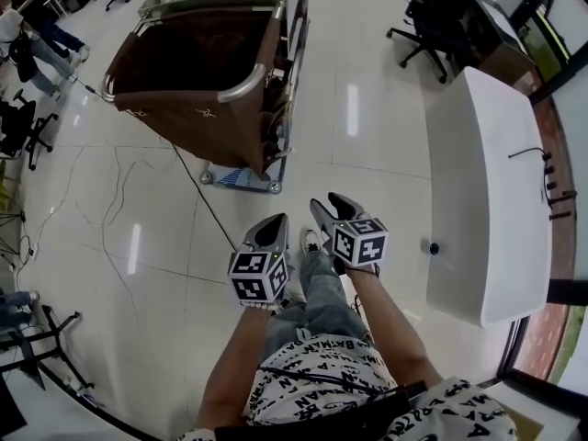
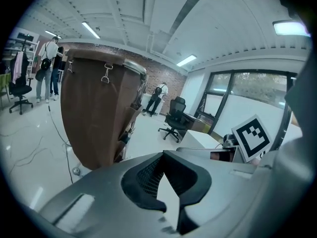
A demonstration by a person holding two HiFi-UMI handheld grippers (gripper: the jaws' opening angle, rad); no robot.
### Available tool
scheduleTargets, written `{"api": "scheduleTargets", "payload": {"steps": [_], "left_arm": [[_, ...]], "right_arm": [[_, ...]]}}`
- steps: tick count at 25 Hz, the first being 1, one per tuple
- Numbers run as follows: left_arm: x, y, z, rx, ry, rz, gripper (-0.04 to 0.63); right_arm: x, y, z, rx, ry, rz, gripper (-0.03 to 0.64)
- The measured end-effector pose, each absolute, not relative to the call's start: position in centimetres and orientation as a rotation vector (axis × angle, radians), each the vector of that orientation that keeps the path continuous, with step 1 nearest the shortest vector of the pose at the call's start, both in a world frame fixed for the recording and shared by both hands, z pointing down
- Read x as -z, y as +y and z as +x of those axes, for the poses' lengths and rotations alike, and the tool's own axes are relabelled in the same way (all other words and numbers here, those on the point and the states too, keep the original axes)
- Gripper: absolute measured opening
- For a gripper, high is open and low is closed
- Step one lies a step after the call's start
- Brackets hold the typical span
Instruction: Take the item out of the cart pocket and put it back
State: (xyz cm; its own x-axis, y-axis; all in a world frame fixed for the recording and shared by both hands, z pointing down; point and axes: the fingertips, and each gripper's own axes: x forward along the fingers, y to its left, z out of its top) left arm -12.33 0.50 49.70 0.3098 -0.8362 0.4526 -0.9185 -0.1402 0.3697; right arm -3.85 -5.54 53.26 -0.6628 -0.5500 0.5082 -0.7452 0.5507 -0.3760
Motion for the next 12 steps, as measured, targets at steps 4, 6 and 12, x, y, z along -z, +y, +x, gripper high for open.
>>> {"api": "scheduleTargets", "payload": {"steps": [4,6,12], "left_arm": [[-52.9,-3.5,-12.7,-0.249,-1.558,1.937,0.002],[-54.6,-5.8,-12.6,-0.287,-1.556,1.910,0.002],[-61.3,-12.0,-12.7,-0.409,-1.535,1.788,0.002]], "right_arm": [[-56.9,-9.8,-4.6,-0.890,-2.423,1.042,0.222],[-58.7,-11.9,-5.1,-0.944,-2.405,1.022,0.222],[-65.0,-18.3,-6.5,-1.070,-2.336,0.999,0.222]]}}
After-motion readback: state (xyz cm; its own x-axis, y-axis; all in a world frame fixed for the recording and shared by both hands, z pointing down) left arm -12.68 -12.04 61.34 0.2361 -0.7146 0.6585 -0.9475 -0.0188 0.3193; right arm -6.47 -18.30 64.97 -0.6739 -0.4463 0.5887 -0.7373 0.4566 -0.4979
